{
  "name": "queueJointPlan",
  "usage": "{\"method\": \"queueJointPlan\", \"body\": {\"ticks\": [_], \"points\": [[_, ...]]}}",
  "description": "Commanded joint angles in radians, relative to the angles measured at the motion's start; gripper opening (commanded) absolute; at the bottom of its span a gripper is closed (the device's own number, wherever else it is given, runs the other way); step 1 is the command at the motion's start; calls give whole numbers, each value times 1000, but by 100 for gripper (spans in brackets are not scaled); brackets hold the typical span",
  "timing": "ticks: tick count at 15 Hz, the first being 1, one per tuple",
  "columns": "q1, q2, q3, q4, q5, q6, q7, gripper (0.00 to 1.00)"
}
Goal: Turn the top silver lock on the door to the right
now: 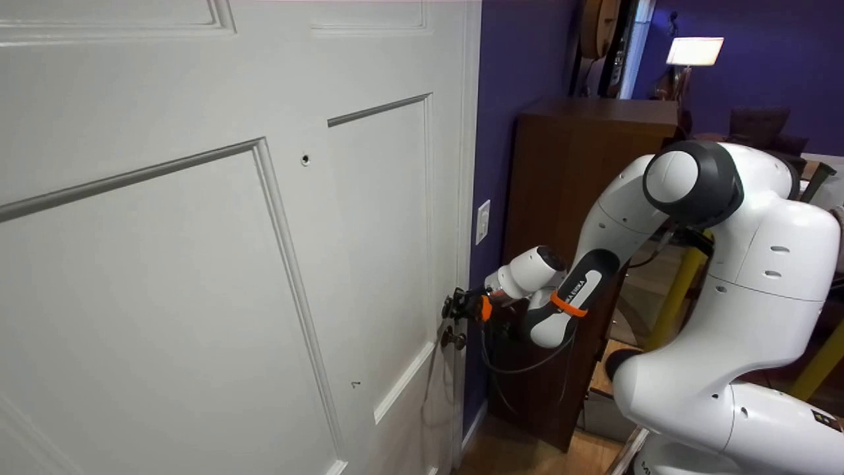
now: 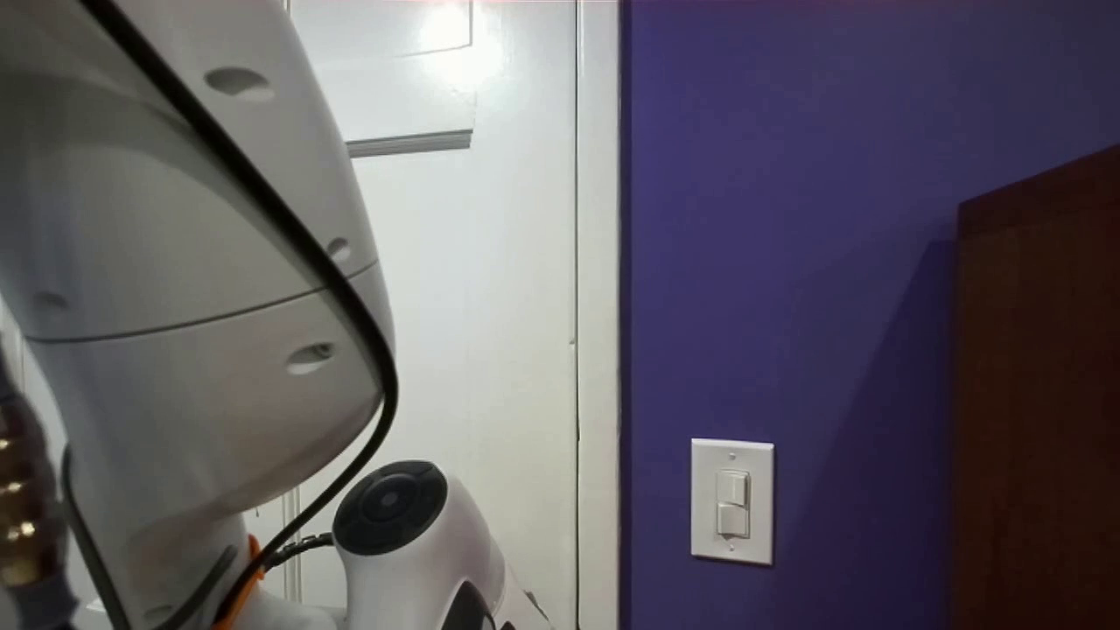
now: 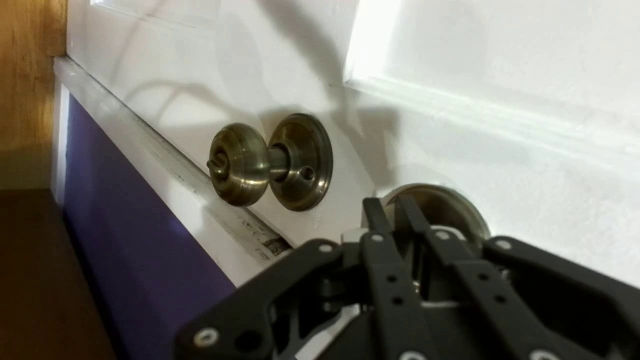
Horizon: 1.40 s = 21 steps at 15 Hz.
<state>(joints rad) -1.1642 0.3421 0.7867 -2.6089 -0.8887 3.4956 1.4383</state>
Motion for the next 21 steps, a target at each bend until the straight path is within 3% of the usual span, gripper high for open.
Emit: {"method": "queueJointPlan", "body": {"ticks": [1, 8, 9, 10, 12, 19, 21], "points": [[1, 1, -3, 2, 28, 4, 20, 3], [3, 0, -4, 0, 39, 15, 77, 3], [5, -9, -7, -2, 37, 18, 70, 36], [3, -12, -5, -4, 30, 16, 68, 37], [-6, -14, 3, -8, 16, 7, 74, 50], [-33, -66, 17, -38, -36, -11, 40, 98], [-52, -102, 24, -52, -72, -4, 7, 100]]}}
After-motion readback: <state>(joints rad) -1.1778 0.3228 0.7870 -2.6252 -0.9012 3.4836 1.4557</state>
